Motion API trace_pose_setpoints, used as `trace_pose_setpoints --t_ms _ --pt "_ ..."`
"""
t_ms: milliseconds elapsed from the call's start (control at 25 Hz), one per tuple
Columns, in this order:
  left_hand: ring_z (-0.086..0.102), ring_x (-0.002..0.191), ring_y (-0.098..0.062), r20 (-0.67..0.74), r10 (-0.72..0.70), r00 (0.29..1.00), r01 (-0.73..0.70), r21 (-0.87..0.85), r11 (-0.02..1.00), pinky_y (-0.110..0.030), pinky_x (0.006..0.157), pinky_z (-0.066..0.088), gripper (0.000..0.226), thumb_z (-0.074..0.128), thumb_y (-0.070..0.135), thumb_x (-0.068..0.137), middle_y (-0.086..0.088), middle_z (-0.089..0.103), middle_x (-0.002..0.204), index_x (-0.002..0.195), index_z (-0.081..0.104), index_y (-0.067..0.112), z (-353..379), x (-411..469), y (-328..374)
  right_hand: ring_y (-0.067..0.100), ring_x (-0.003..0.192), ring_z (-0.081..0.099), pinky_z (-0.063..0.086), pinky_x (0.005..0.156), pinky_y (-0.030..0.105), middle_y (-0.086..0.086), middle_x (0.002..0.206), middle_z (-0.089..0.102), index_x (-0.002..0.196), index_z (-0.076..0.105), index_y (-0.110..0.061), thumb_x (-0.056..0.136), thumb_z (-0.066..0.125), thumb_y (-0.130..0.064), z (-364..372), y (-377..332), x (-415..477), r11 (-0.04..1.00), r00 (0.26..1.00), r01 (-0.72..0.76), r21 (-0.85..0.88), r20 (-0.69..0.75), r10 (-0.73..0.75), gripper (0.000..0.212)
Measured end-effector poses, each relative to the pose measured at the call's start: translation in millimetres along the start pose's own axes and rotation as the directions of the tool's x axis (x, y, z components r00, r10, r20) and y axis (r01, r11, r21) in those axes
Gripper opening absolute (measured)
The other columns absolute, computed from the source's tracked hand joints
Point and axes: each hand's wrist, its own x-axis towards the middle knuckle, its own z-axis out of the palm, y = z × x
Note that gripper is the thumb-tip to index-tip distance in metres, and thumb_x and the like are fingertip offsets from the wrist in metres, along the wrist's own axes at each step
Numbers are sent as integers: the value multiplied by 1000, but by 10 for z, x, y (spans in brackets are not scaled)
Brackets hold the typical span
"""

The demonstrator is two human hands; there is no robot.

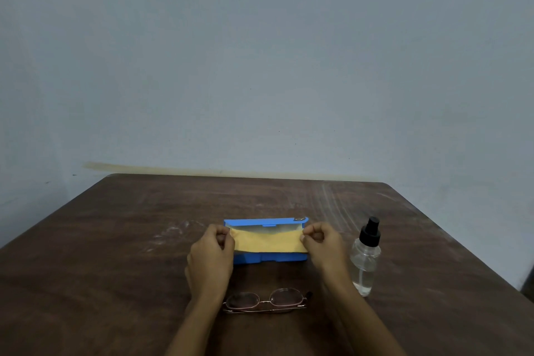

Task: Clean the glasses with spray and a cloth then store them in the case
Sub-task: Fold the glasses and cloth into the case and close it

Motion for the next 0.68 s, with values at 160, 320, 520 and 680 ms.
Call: trace_pose_setpoints --t_ms 160,320,520,680 --pt "46 75 -12 -32 69 997 -68 34 997 -25 50 28 5 53 25 88 -1 61 85 89 48 25 44 28 -36 1 72 50 38 58 15 -7 83 59 87 68 -15 86 58 -7 56 12 26 999 1000 3 -37 -9 -4 13" --pt "45 77 -14 -89 181 979 -175 74 982 -22 46 24 9 57 18 86 18 41 63 85 58 27 50 17 -37 -2 74 47 34 59 8 -6 91 54 99 69 -10 84 61 -7 81 54 47 990 996 90 -109 -7 -91 17" --pt "38 82 -7 -57 234 970 -223 158 962 -21 54 28 17 54 22 88 12 56 78 99 65 28 106 48 -127 1 78 46 40 59 2 -5 100 43 94 66 -9 83 61 -2 112 87 -1 927 963 265 -264 31 -267 14" --pt "36 85 -4 -66 240 969 -226 165 960 -21 58 30 21 53 22 88 5 66 97 105 65 27 142 63 -164 -3 74 46 41 64 -1 -5 97 43 87 66 -6 84 60 1 126 84 -32 881 924 372 -292 25 -382 10"
